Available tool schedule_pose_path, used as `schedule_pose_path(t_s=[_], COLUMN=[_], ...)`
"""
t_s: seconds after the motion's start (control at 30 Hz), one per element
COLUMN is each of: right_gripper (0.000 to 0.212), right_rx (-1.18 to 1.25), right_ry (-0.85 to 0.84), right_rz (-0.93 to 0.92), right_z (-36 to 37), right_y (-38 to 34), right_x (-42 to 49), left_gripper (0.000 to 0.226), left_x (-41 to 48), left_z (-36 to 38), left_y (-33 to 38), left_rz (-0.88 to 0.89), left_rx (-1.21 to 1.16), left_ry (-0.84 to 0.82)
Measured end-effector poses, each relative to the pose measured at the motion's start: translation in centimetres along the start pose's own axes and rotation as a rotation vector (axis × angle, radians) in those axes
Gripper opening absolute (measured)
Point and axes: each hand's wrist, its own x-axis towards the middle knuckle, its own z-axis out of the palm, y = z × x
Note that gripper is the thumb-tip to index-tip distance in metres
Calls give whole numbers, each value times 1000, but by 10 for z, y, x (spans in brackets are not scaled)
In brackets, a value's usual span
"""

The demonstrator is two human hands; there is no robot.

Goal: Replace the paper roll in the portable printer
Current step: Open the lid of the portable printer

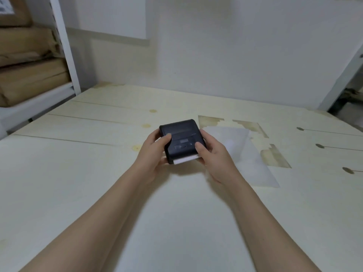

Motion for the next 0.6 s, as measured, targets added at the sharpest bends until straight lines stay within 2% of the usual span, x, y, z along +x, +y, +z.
schedule_pose_path(t_s=[0.13,0.3,0.6], right_gripper=[35,30,29], right_rx=[41,70,70], right_ry=[1,7,77], right_rz=[-5,4,8], right_z=[-5,-9,-6], right_y=[15,23,25], right_x=[2,6,3], left_gripper=[31,34,34], left_x=[14,23,22], left_z=[-3,-4,0], left_y=[-8,-10,-15], left_rz=[-29,36,40], left_rx=[-1,37,37], left_ry=[-13,-34,35])
